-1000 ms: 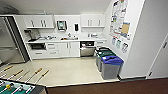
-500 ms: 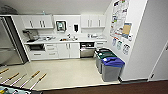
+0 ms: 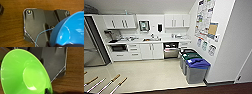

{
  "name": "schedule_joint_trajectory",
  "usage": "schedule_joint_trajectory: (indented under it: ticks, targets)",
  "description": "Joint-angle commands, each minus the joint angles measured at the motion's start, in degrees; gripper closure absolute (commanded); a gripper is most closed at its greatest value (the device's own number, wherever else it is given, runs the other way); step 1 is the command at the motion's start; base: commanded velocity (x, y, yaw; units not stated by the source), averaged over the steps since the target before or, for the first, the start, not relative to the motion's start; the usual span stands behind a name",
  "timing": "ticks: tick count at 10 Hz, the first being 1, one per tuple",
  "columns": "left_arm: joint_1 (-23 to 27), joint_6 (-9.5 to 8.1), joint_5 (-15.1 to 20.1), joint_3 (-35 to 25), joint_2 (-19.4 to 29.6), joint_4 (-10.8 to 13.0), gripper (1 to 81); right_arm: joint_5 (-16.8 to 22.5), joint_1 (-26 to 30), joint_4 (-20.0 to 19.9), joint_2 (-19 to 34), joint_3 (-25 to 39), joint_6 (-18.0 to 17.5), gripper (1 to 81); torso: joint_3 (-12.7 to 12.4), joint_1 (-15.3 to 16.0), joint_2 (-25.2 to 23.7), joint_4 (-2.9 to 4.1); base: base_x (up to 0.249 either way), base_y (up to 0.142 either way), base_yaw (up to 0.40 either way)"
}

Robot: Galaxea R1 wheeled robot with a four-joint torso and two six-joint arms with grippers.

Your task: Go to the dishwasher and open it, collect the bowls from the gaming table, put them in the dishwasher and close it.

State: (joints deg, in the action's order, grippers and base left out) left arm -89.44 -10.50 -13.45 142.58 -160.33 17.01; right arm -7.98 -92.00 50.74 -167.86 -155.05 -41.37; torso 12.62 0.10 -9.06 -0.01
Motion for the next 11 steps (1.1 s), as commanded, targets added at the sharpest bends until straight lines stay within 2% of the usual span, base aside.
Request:
schedule_joint_trajectory:
  ticks: [1,11]
  targets:
    - [1.7,0.13,2.3,-0.1,1.1,0.7,81.1,0.5,1.8,0.8,-0.2,0.4,0.2,81.1,0.0,0.0,0.0,0.00,0.144,0.000,0.000]
    - [1.7,0.13,2.3,-0.1,1.0,0.6,81.1,0.5,2.0,0.8,-0.1,0.3,0.2,81.1,0.0,-0.1,0.0,0.00,0.145,0.000,0.000]
